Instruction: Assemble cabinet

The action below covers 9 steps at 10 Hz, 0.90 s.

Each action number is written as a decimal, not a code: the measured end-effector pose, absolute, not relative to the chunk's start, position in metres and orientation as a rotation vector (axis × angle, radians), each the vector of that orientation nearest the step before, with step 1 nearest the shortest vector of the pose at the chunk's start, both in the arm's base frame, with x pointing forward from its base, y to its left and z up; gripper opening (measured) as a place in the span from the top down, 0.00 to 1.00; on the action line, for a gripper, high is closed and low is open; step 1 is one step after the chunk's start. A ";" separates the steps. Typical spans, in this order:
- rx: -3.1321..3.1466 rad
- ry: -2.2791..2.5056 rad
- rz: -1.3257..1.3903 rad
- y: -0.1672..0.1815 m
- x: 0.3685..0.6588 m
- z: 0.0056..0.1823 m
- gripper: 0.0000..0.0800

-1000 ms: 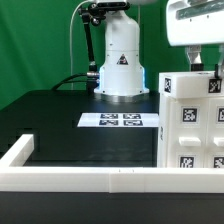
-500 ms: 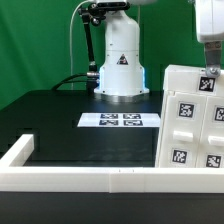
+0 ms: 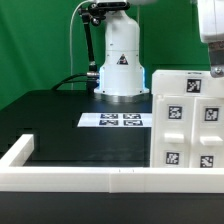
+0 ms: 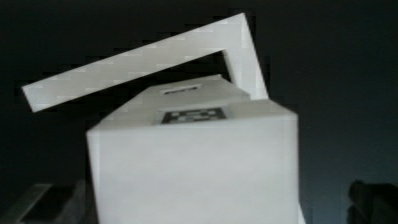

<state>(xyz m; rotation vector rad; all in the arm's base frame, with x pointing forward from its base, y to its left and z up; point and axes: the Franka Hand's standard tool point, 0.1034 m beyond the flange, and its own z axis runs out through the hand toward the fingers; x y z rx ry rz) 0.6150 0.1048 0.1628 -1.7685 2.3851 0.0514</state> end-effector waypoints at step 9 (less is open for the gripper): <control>-1.818 2.348 0.048 0.109 0.614 0.162 0.00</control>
Offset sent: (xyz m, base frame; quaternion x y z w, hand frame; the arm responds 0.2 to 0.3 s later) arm 0.0000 0.0000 0.0000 0.0000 0.0000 0.0000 1.0000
